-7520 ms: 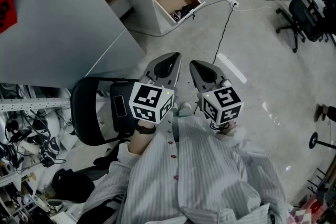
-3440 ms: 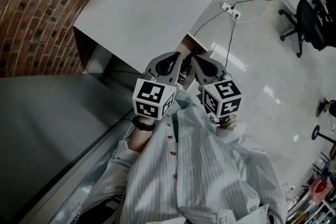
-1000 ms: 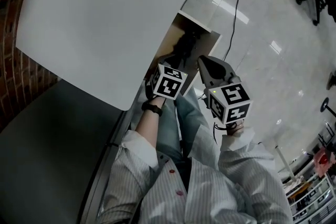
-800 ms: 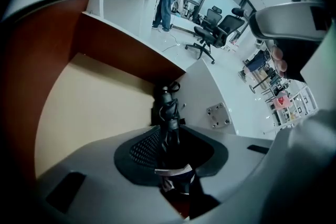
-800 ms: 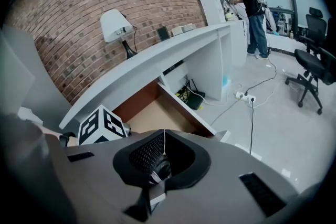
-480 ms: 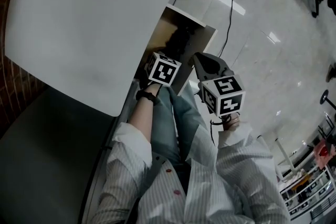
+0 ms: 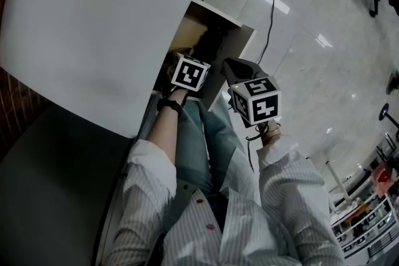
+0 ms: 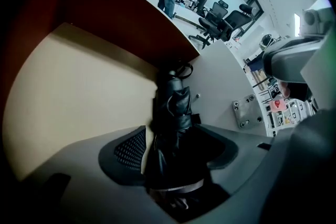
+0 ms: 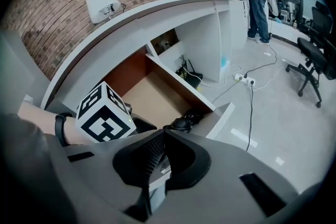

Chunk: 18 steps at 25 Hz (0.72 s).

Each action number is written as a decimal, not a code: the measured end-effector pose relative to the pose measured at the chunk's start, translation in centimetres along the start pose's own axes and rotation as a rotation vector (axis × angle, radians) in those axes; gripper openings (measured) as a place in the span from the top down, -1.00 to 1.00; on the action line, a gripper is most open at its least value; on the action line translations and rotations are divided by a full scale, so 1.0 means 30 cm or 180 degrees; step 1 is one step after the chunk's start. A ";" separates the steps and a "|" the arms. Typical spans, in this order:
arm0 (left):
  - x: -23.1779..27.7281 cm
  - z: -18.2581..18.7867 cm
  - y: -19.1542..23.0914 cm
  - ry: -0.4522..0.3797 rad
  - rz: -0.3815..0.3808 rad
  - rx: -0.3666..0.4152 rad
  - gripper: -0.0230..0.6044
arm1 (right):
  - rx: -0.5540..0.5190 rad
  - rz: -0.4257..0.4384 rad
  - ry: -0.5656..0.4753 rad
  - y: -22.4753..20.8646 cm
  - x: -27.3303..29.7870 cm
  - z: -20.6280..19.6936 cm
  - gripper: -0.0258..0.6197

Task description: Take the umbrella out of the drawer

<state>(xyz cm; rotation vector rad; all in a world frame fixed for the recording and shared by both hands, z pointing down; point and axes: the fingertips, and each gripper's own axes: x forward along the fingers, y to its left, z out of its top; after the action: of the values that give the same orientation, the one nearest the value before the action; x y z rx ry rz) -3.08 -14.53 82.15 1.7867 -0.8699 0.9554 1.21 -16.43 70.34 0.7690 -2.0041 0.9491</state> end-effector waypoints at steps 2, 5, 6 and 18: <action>-0.008 0.017 0.031 -0.0029 0.0082 0.0004 0.05 | 0.0016 0.0006 0.0001 0.000 0.002 0.004 0.81; 0.016 -0.006 0.022 0.0065 -0.0021 -0.0129 0.05 | 0.0024 0.0008 -0.0004 0.000 0.008 -0.001 0.81; 0.024 -0.011 0.013 0.0085 -0.0066 -0.0154 0.05 | 0.0028 0.0009 -0.0007 0.002 0.009 -0.002 0.81; 0.063 0.004 -0.005 0.0231 -0.0073 -0.0089 0.06 | 0.0145 -0.0025 -0.0032 0.007 -0.002 -0.031 0.81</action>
<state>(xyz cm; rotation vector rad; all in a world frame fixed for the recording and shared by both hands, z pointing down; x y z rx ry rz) -2.06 -14.90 83.72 1.7242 -0.8116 0.9827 1.44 -15.53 70.61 0.8073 -1.9928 0.9912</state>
